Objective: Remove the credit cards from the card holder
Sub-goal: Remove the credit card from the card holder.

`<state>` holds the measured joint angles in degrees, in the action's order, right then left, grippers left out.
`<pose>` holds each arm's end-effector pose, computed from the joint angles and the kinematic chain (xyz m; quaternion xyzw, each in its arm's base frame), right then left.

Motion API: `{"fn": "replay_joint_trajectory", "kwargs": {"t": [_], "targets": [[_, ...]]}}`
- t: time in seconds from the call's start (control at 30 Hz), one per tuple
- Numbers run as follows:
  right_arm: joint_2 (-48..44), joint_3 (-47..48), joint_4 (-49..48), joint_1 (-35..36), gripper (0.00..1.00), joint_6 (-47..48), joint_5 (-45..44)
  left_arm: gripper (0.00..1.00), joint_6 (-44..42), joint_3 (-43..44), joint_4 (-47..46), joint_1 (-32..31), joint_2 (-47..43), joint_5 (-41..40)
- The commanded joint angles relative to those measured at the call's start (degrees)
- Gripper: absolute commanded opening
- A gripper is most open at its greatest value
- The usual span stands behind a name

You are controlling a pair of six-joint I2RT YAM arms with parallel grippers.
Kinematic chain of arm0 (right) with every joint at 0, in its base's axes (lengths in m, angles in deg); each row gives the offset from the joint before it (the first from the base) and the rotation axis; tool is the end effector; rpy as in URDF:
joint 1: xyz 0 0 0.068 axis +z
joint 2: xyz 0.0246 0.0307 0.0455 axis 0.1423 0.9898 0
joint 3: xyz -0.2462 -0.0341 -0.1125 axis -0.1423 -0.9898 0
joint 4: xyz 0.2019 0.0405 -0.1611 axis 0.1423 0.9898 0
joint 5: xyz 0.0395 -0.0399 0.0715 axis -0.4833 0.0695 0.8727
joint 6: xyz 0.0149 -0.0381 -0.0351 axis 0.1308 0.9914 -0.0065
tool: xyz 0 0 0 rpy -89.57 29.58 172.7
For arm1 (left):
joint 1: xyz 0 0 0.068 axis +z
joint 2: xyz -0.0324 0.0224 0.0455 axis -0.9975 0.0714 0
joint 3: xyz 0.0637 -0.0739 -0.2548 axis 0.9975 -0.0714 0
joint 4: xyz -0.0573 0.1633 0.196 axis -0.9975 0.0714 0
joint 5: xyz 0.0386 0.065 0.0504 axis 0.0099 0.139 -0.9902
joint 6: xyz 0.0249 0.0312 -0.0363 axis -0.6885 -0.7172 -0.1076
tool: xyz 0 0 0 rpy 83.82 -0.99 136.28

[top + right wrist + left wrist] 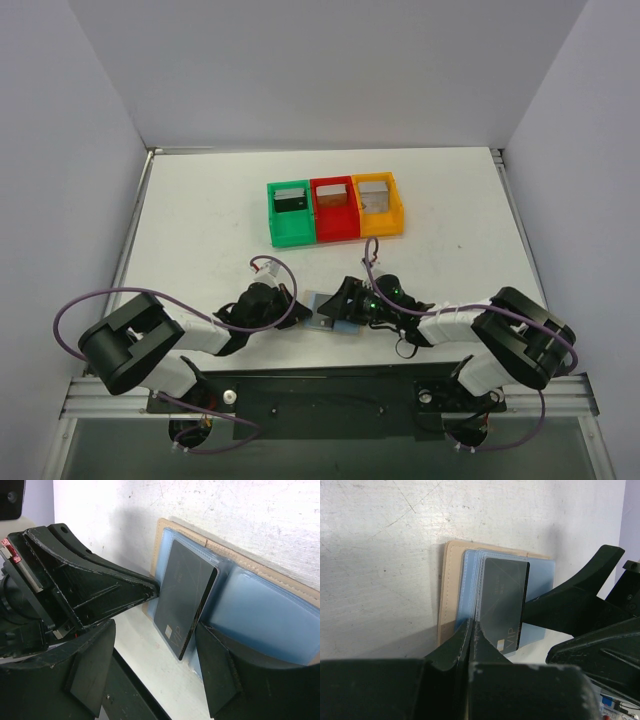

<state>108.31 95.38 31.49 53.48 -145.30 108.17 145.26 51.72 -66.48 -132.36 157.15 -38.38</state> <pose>0.1643 0.1825 0.1470 -0.0288 0.7894 0.5453 0.2805 0.1549 -0.1638 0.1136 -0.0933 0.8651 -0.3981 0.2906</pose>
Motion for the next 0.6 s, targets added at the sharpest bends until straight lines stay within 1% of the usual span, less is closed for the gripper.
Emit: {"fn": "replay_joint_trajectory", "kwargs": {"t": [0.0, 0.57], "targets": [[-0.8, -0.5, -4.9, -0.6, 0.6, -0.9, 0.8, 0.0, -0.6, -0.9, 2.0, -0.6, 1.3, -0.6], [3.0, -1.0, -15.0, -1.1, 0.59, -5.2, 4.3, 0.0, -0.2, -0.6, 1.1, -1.4, 2.4, -0.6]]}}
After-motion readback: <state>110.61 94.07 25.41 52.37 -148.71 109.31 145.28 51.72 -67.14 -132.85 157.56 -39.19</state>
